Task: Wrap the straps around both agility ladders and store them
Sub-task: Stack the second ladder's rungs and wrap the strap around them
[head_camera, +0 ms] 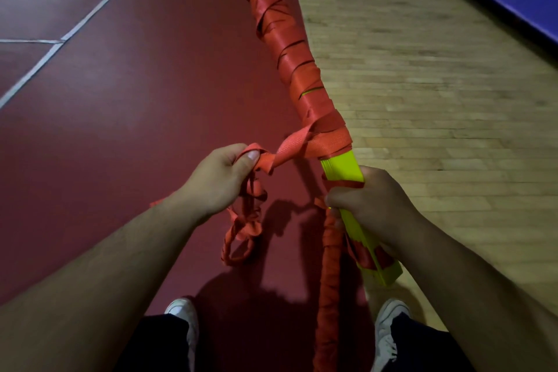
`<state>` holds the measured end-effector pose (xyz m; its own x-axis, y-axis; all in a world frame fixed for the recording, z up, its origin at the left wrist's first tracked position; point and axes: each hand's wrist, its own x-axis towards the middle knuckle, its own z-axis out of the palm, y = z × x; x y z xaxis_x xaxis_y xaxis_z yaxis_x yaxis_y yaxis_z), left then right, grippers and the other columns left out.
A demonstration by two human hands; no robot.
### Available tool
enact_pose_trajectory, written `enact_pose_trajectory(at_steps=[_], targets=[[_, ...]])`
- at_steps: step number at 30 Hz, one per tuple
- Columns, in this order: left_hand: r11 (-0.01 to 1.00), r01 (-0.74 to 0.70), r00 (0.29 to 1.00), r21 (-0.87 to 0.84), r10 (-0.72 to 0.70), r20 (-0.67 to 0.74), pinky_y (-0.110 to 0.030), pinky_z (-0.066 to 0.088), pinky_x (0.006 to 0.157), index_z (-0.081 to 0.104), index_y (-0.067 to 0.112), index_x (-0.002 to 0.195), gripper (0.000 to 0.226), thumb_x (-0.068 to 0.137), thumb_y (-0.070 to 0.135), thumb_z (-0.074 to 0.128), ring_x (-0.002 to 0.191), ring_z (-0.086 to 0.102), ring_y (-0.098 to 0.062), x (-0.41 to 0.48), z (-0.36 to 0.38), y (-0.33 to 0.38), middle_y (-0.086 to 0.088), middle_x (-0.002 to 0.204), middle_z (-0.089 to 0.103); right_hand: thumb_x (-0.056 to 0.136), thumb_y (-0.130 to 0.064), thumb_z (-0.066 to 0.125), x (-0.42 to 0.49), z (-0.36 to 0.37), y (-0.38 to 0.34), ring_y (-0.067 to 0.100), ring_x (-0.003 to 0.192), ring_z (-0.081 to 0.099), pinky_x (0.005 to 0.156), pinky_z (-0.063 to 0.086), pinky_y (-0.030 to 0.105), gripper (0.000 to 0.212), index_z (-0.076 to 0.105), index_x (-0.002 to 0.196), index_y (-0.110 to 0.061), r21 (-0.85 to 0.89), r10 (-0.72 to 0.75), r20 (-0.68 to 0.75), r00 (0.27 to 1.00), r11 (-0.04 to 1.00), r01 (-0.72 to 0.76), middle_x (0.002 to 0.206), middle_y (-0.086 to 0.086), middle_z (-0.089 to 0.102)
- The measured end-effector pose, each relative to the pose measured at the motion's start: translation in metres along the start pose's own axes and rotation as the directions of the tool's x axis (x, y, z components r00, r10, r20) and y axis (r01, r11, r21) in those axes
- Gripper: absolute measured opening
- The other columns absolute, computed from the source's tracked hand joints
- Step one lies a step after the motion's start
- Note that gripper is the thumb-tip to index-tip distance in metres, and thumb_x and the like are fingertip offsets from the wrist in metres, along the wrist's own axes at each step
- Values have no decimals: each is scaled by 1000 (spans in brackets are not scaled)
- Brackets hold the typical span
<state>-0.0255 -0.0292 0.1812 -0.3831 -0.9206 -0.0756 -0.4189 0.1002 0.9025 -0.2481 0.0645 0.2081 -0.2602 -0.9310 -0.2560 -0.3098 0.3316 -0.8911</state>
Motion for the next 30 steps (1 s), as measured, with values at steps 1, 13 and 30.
enact_pose_trajectory(at_steps=[1,13,30], targets=[[1000,3,1000,-22,-3,3,-55,54,76,65,16,88,32,100,38,45,79,70,-39,-1,0,0,-15,77,70,74,-4,70,0,0,0,24,52,63,58,53,40,7,68,78,-10,2,0,2,1000,1000,0,58,8,66],[998,8,1000,-62,-8,-8,-30,45,59,65,7,88,29,103,27,50,55,56,-22,1,2,-1,0,61,61,72,-5,71,0,-1,0,25,54,63,62,56,45,6,68,76,-10,10,-12,1,1000,1000,12,60,11,66],[827,249,961,-504,-147,234,-34,60,70,59,6,96,21,102,1,40,69,59,-19,-3,10,12,-10,78,63,76,-3,69,-4,-2,-6,19,49,60,50,46,27,10,66,72,-12,16,-17,-2,1000,1000,17,55,4,63]])
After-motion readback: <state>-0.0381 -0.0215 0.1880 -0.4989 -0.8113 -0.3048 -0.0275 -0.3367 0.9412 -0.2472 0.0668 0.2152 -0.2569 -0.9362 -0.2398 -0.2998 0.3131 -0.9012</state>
